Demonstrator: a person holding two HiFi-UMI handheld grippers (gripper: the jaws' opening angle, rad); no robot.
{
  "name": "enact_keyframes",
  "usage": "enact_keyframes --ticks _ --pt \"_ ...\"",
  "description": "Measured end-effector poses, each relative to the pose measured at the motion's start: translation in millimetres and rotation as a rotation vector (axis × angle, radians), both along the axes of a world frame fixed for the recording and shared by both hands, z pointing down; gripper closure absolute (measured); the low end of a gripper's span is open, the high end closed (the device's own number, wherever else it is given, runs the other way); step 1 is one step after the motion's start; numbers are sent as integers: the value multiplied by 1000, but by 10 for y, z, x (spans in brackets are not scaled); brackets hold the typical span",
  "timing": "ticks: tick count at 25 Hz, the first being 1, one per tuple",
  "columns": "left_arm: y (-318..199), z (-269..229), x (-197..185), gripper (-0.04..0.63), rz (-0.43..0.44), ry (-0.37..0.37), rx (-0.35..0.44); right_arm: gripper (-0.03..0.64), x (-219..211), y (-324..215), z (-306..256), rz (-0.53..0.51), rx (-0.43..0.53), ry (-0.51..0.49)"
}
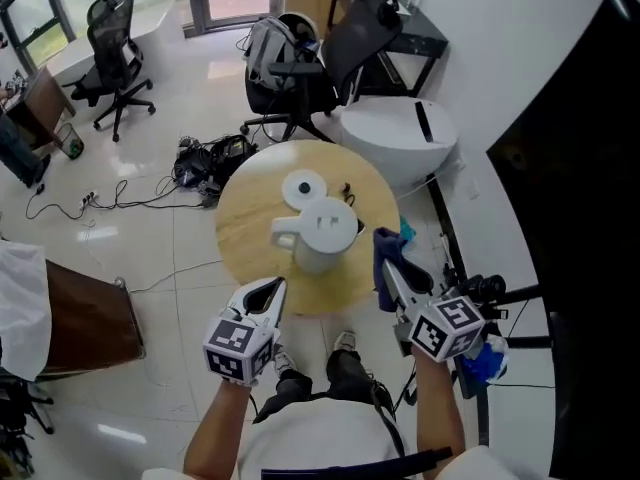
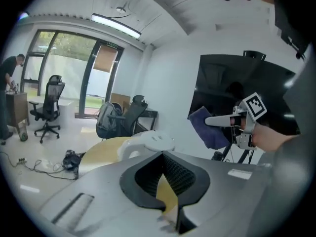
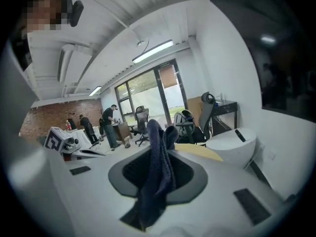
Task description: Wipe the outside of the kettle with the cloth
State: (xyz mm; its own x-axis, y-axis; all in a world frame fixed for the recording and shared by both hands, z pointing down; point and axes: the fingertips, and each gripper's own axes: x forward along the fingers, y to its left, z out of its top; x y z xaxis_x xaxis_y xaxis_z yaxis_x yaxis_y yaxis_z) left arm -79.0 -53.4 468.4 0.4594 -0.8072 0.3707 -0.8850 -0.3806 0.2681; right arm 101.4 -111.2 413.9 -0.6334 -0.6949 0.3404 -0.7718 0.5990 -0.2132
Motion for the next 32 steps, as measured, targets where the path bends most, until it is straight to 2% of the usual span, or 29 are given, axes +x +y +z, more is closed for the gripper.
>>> enact_keyframes --ticks 2,4,9,14,18,23,28,32 --pt "163 -24 60 589 22 50 13 534 71 311 8 42 13 6" --pt "300 -14 129 589 32 60 25 534 135 590 62 76 13 -2" --pt "708 -64 322 589 6 18 80 535 273 1202 309 127 -19 -8" --pt "1363 21 512 589 -55 -18 81 534 428 1887 498 104 -48 -32" --pt "1943 -7 697 589 -105 -60 120 535 649 2470 627 107 -66 -61" --pt "2501 -125 815 589 -150 -68 142 535 813 2983 593 122 -45 -100" --pt "2823 -173 863 589 -129 -37 142 534 796 3362 466 130 -24 -102" --pt "2979 -172 950 589 -74 -21 133 535 747 3531 385 157 -26 -120"
